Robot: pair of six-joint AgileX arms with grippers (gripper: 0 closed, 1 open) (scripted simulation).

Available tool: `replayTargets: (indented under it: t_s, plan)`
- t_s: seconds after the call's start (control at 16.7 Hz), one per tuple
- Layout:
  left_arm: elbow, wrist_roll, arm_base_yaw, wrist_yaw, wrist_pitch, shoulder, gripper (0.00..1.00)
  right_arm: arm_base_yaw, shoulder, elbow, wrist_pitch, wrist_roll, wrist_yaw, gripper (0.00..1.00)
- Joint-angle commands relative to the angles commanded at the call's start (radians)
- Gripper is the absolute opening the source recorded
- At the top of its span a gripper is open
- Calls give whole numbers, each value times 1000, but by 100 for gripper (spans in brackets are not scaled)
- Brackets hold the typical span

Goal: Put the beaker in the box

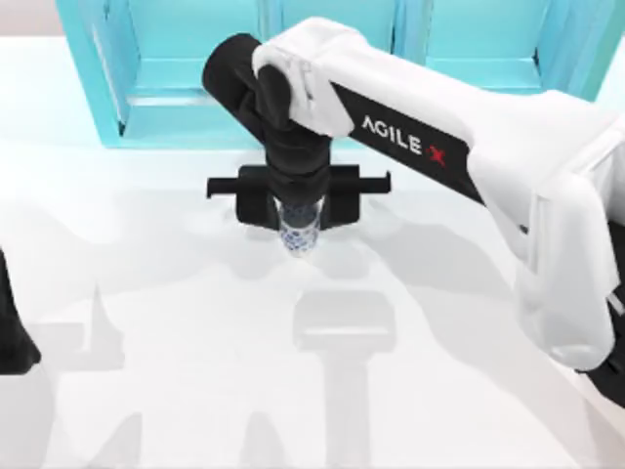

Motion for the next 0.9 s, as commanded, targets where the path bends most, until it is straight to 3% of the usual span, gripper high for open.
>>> replayTargets:
  t_s: [0.48,0.9]
  plan:
    - [0,0,0,0,0,0,100,-23,-27,-26,-1,-27,-10,0]
    - [0,0,0,0,0,0,100,-344,-334,-331,-4,-350,-73,0]
